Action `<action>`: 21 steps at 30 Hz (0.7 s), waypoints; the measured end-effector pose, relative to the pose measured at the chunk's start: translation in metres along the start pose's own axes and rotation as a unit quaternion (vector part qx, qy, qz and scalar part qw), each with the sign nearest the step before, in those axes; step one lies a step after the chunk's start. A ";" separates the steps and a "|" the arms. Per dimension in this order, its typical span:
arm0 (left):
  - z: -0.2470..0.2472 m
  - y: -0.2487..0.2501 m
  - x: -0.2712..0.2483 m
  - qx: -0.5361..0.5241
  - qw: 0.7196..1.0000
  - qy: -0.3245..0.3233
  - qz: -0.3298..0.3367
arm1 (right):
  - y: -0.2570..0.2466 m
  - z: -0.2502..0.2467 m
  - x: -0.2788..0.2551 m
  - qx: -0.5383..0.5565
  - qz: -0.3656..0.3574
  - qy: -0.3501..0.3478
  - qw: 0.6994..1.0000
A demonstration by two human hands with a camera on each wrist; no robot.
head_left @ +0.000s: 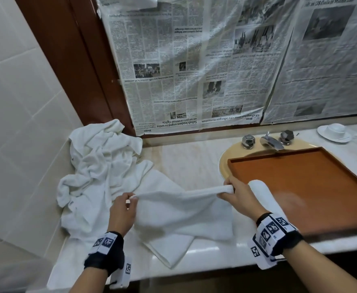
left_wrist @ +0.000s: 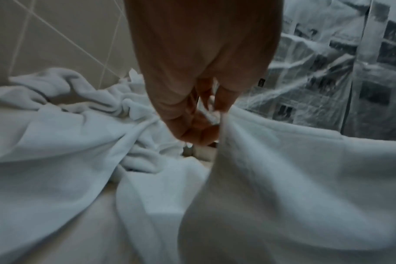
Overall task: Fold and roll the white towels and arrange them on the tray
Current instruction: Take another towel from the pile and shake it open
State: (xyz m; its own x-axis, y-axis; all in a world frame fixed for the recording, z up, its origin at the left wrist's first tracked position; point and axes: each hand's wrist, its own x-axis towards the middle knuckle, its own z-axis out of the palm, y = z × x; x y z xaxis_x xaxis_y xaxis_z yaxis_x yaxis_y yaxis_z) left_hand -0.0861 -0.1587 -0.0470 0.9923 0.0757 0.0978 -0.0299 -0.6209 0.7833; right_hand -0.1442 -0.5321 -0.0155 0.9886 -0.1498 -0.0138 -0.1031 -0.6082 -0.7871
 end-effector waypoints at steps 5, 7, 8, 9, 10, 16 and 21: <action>0.031 -0.046 0.005 0.137 0.978 -0.151 -0.033 | 0.015 0.046 0.013 -0.045 0.014 -0.074 0.996; 0.043 -0.051 -0.001 0.153 0.966 -0.206 -0.023 | 0.022 0.065 0.014 -0.046 0.007 -0.099 0.994; 0.048 -0.052 -0.005 0.159 0.963 -0.217 -0.007 | 0.026 0.071 0.015 -0.053 0.008 -0.107 0.993; 0.051 -0.052 -0.010 0.164 0.962 -0.219 0.008 | 0.028 0.075 0.014 -0.061 0.013 -0.116 0.991; 0.051 -0.051 -0.016 0.167 0.961 -0.219 0.019 | 0.030 0.077 0.012 -0.064 0.021 -0.123 0.990; 0.046 -0.035 -0.069 0.173 0.937 -0.295 0.075 | 0.045 0.059 -0.030 -0.078 0.044 -0.171 0.981; 0.033 -0.022 -0.116 0.107 0.874 -0.471 0.055 | 0.053 0.043 -0.098 -0.063 0.074 -0.277 0.956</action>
State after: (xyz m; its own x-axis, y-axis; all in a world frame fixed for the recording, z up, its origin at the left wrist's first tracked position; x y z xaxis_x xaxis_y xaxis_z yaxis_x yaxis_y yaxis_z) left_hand -0.1965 -0.1791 -0.0959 0.6470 -0.6068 -0.4617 -0.2085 -0.7233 0.6583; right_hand -0.2414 -0.5163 -0.0819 0.8649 0.1732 -0.4712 -0.2245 -0.7061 -0.6716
